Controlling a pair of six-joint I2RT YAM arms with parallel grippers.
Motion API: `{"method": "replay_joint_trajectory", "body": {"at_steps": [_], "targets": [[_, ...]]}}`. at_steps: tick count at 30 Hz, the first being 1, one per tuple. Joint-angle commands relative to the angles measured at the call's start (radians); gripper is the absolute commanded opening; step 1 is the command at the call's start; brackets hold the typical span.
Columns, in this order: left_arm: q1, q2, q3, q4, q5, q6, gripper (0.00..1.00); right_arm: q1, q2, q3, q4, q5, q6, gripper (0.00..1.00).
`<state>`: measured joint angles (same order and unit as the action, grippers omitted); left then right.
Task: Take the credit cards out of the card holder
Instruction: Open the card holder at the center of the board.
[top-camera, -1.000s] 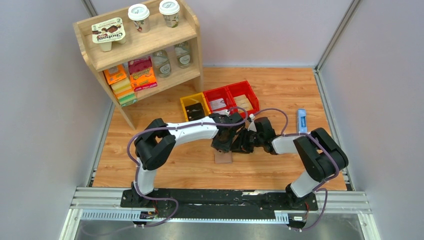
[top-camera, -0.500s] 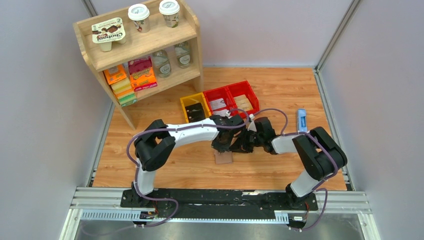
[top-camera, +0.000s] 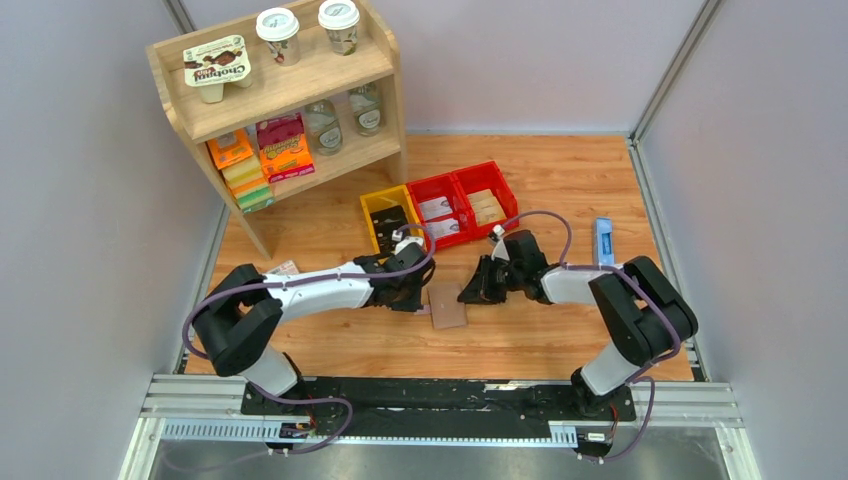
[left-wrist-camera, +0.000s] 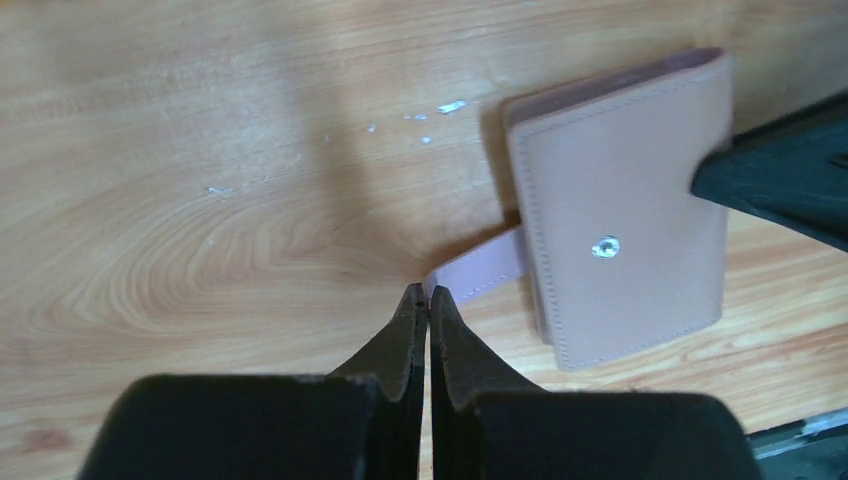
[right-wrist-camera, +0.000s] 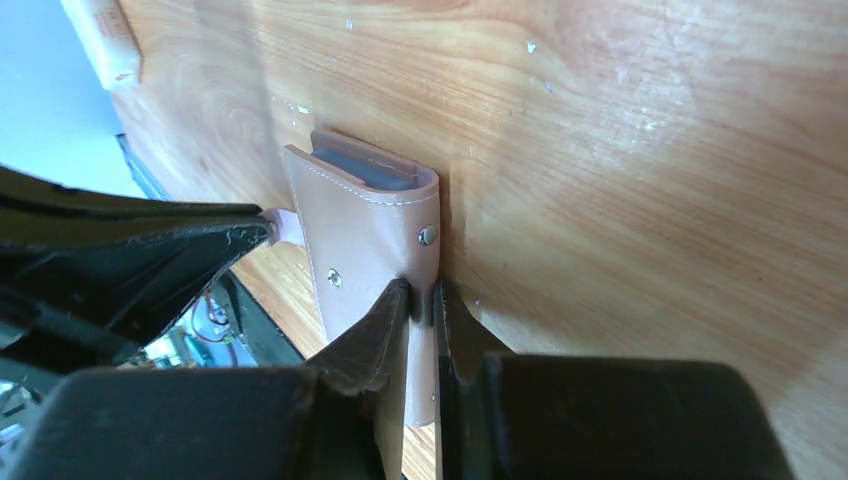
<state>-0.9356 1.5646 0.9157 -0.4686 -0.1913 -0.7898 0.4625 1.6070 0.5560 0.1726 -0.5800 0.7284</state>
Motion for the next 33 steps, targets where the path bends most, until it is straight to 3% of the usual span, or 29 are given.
{"method": "replay_joint_trajectory", "body": {"at_steps": [1, 8, 9, 13, 18, 24, 33], "targets": [[0.041, -0.054, -0.122, 0.165, 0.07, -0.115, 0.0, 0.002, -0.07, 0.09, -0.252, 0.173, -0.156, 0.17], [0.055, -0.043, -0.248, 0.366, 0.15, -0.17, 0.0, 0.123, -0.186, 0.277, -0.542, 0.441, -0.264, 0.66], [0.055, -0.044, -0.256, 0.398, 0.153, -0.178, 0.0, 0.152, -0.19, 0.301, -0.577, 0.488, -0.27, 0.76], [0.055, -0.073, -0.33, 0.507, 0.154, -0.206, 0.0, 0.27, -0.161, 0.39, -0.673, 0.647, -0.288, 0.99], [0.055, -0.089, -0.357, 0.544, 0.156, -0.21, 0.0, 0.364, -0.059, 0.467, -0.752, 0.779, -0.264, 1.0], [0.055, -0.109, -0.36, 0.536, 0.159, -0.193, 0.0, 0.447, 0.042, 0.521, -0.774, 0.831, -0.256, 1.0], [0.055, -0.172, -0.385, 0.49, 0.124, -0.195, 0.0, 0.473, 0.096, 0.561, -0.838, 0.934, -0.253, 1.0]]}}
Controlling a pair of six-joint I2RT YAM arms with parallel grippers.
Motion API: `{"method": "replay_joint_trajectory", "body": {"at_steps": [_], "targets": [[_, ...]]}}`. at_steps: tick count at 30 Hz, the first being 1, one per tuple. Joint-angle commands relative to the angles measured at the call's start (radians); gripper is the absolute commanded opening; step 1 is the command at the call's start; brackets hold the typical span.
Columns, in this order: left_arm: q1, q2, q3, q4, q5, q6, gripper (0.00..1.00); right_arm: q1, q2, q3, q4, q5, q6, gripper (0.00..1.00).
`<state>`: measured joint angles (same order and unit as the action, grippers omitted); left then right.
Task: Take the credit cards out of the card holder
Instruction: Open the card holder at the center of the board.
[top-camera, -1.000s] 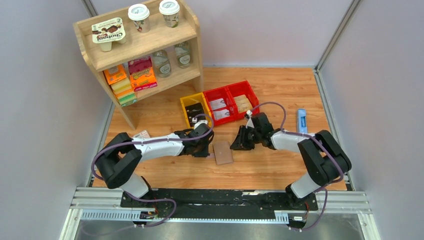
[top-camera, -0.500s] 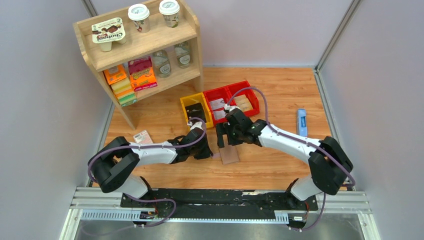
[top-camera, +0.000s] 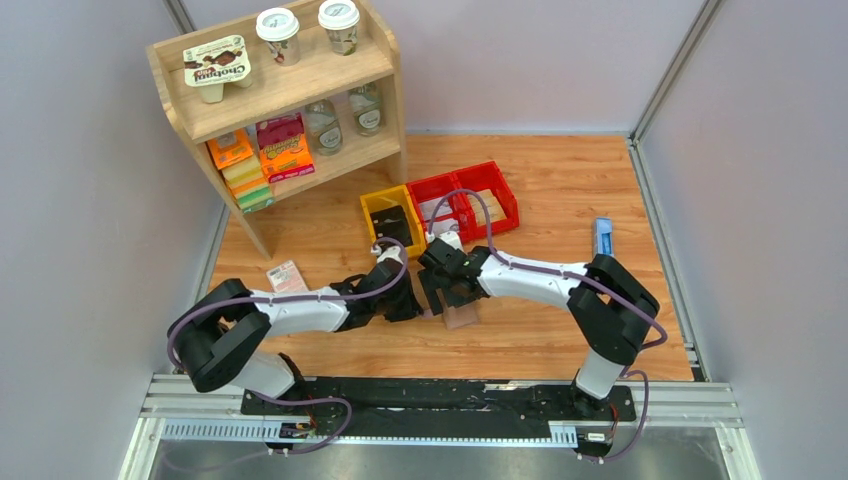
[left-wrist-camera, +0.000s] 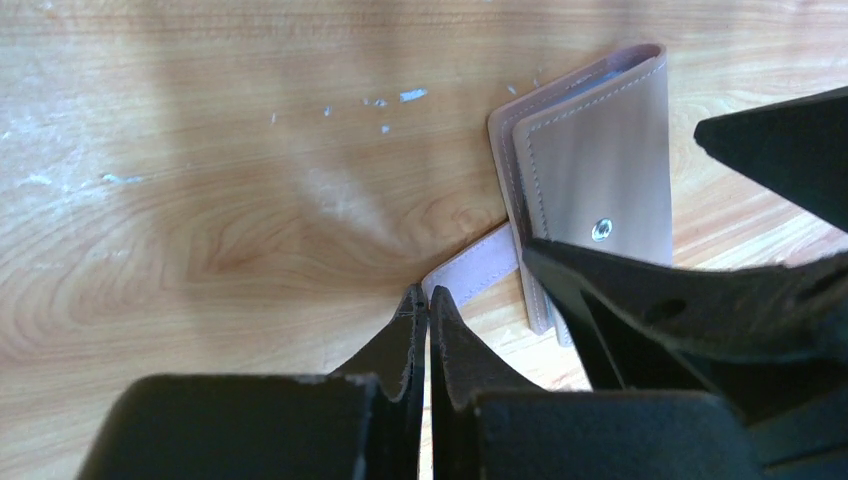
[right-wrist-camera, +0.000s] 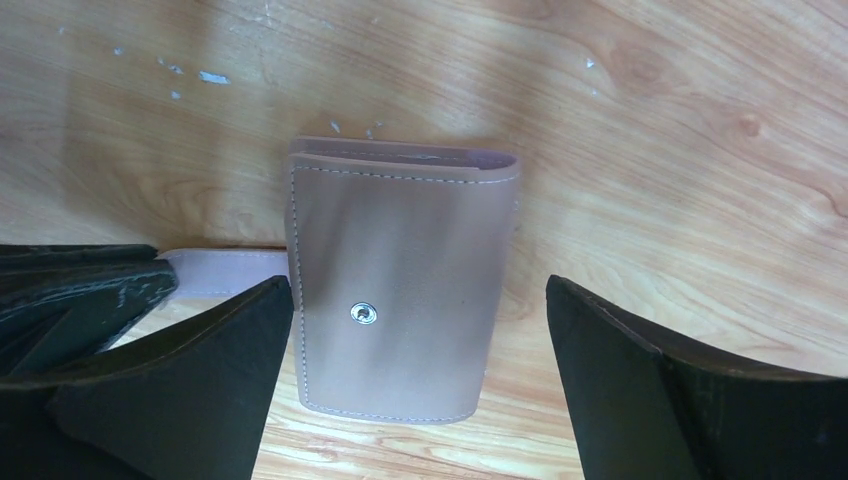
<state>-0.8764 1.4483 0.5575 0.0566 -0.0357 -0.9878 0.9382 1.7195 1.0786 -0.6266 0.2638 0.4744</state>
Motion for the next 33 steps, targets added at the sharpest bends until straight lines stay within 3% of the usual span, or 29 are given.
{"method": "replay_joint_trajectory", "body": {"at_steps": [1, 9, 17, 27, 33], "targets": [[-0.004, -0.072, -0.039, -0.038, -0.038, -0.006, 0.0, -0.007, -0.033, 0.04, -0.045, 0.092, 0.0, 1.0], [-0.004, -0.154, -0.065, -0.168, -0.107, 0.006, 0.0, -0.12, -0.184, 0.003, -0.065, 0.02, -0.028, 1.0], [-0.004, -0.241, -0.084, -0.248, -0.144, 0.008, 0.0, -0.257, -0.218, -0.14, -0.001, -0.064, -0.046, 0.99], [-0.003, -0.27, -0.013, -0.33, -0.145, 0.061, 0.0, -0.268, -0.218, -0.169, 0.068, -0.162, -0.059, 0.98], [-0.004, -0.299, 0.105, -0.371, -0.122, 0.11, 0.0, -0.268, -0.253, -0.163, 0.093, -0.202, -0.068, 0.98]]}}
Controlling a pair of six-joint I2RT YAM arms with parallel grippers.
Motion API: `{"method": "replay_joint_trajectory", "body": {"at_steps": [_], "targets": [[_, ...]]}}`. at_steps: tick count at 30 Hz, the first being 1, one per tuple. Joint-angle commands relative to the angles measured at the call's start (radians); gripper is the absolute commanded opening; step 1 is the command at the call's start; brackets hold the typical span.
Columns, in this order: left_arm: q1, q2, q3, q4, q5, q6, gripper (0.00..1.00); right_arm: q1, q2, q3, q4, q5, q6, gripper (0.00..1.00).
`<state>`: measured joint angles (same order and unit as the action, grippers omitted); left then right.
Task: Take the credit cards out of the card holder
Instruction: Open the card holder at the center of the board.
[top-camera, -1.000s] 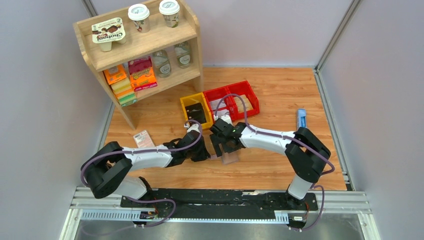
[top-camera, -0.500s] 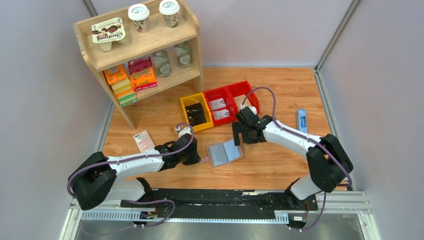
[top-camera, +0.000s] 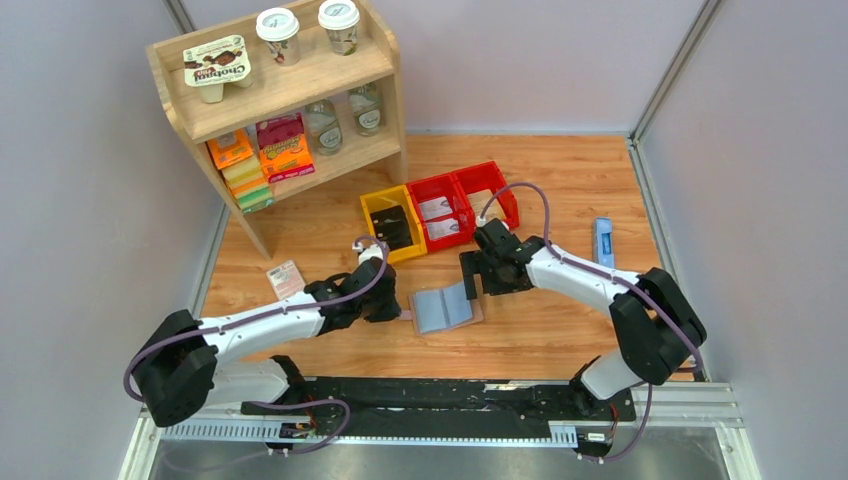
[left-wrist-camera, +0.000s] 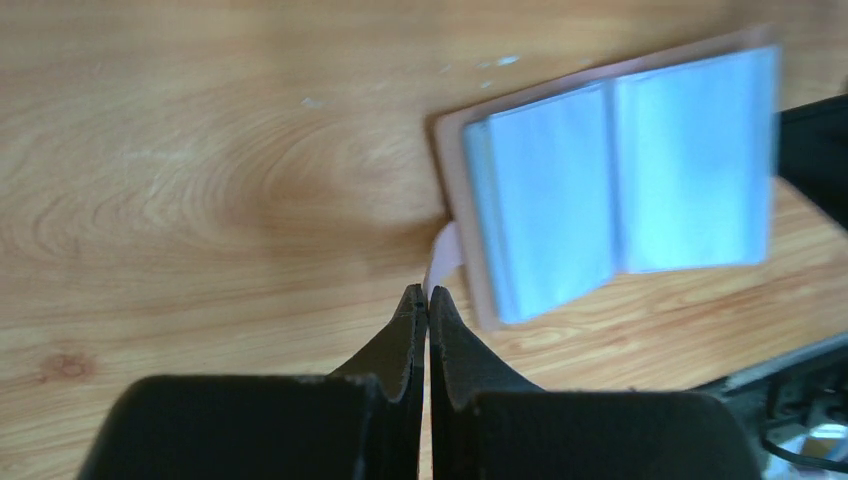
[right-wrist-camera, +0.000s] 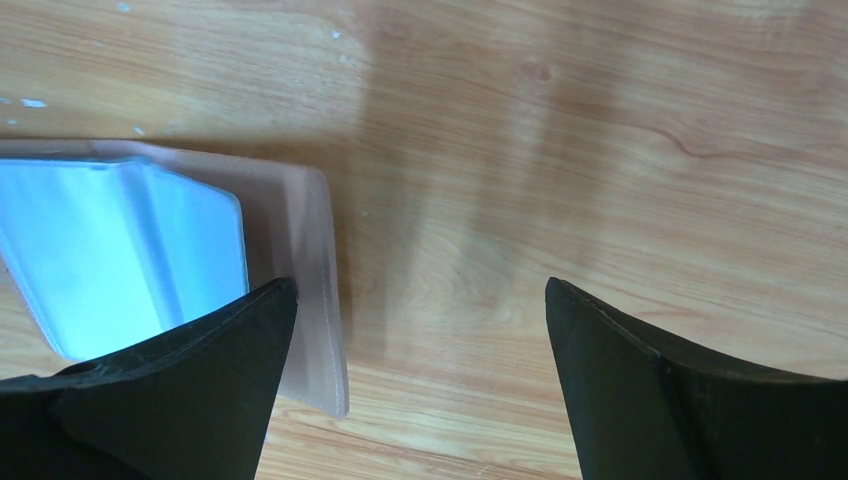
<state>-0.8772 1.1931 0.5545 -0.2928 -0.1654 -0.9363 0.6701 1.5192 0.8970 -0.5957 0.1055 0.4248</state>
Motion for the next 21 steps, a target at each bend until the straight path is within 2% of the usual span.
{"method": "replay_joint_trajectory", "body": {"at_steps": [1, 6, 10, 13, 17, 21], "targets": [[-0.002, -0.043, 0.151, -0.023, 0.021, 0.066, 0.0, 0.0, -0.068, 0.016, 0.072, -0.049, -0.014, 0.98], [-0.005, 0.026, 0.3, 0.018, 0.118, 0.094, 0.0, 0.0, -0.166, -0.009, 0.102, -0.012, 0.012, 0.98], [-0.017, 0.082, 0.346, 0.052, 0.19, 0.077, 0.0, -0.001, -0.234, -0.02, 0.103, 0.028, 0.011, 0.99], [-0.017, 0.066, 0.331, 0.035, 0.169, 0.042, 0.0, -0.001, -0.263, -0.026, 0.119, -0.01, 0.0, 0.99], [-0.008, -0.004, 0.272, -0.037, 0.04, -0.007, 0.0, -0.001, -0.264, -0.044, 0.166, -0.128, 0.0, 0.96], [0.023, -0.078, 0.182, -0.144, -0.019, -0.068, 0.0, -0.001, -0.232, -0.07, 0.229, -0.26, 0.022, 0.85]]}}
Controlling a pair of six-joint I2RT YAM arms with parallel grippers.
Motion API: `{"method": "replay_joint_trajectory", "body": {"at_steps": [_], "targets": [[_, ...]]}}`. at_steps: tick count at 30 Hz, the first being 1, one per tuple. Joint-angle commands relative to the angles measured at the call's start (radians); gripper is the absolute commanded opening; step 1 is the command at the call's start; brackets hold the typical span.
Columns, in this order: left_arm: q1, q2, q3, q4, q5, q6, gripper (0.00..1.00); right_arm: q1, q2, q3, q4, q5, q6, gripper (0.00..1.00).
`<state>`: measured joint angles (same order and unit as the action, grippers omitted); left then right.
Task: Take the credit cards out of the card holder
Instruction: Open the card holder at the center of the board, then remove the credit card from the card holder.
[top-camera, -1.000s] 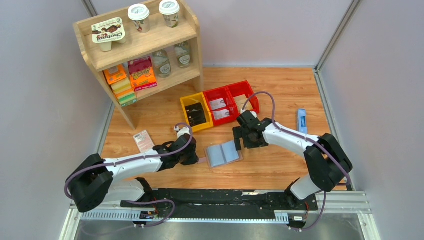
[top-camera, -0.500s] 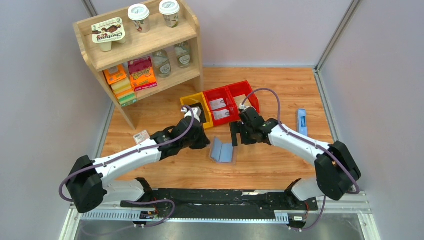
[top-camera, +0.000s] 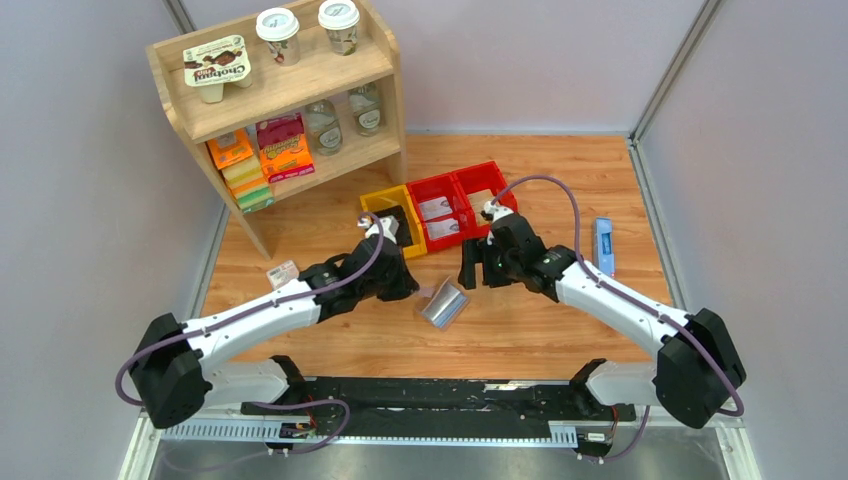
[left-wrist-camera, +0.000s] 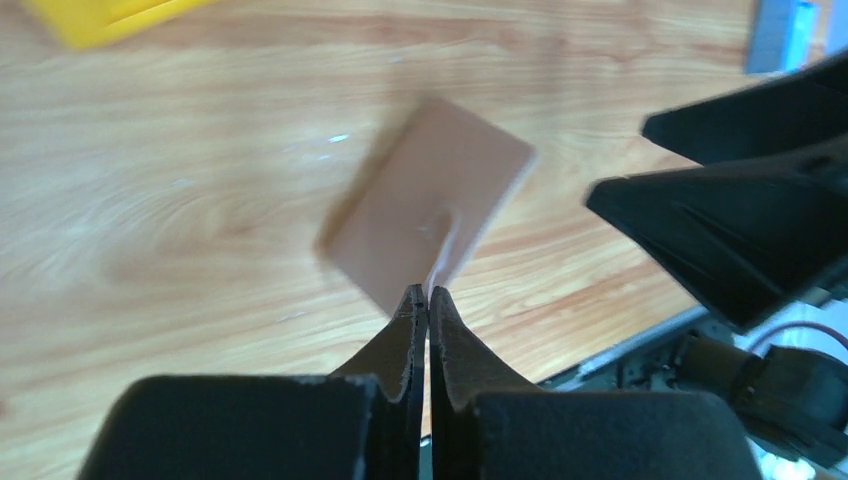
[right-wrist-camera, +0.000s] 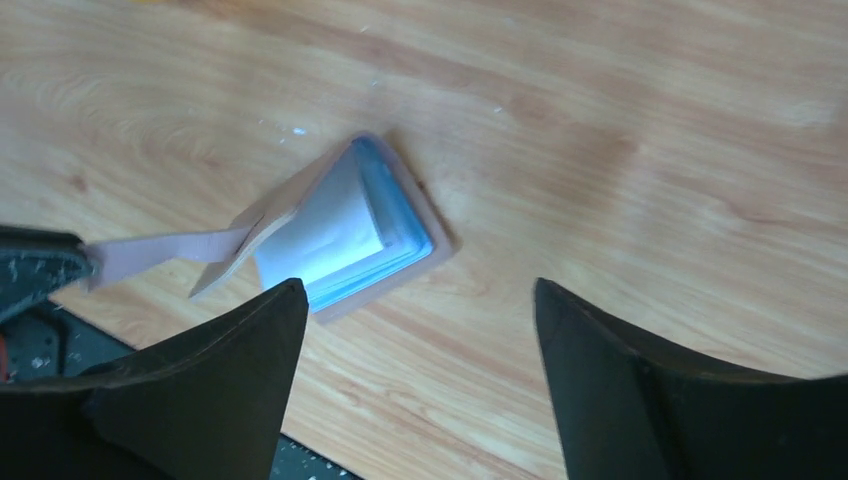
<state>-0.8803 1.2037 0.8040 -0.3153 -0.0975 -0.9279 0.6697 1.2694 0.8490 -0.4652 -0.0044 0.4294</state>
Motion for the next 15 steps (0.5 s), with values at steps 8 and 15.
{"method": "replay_joint_trajectory", "body": {"at_steps": [8, 15], "targets": [[0.075, -0.216, -0.285, -0.226, -0.156, -0.166, 0.0, -0.001, 0.116, -0.048, 0.237, -0.344, 0.103, 0.63], [0.075, -0.233, -0.319, -0.292, -0.177, -0.147, 0.0, 0.008, 0.182, -0.03, 0.304, -0.447, 0.101, 0.61]]}}
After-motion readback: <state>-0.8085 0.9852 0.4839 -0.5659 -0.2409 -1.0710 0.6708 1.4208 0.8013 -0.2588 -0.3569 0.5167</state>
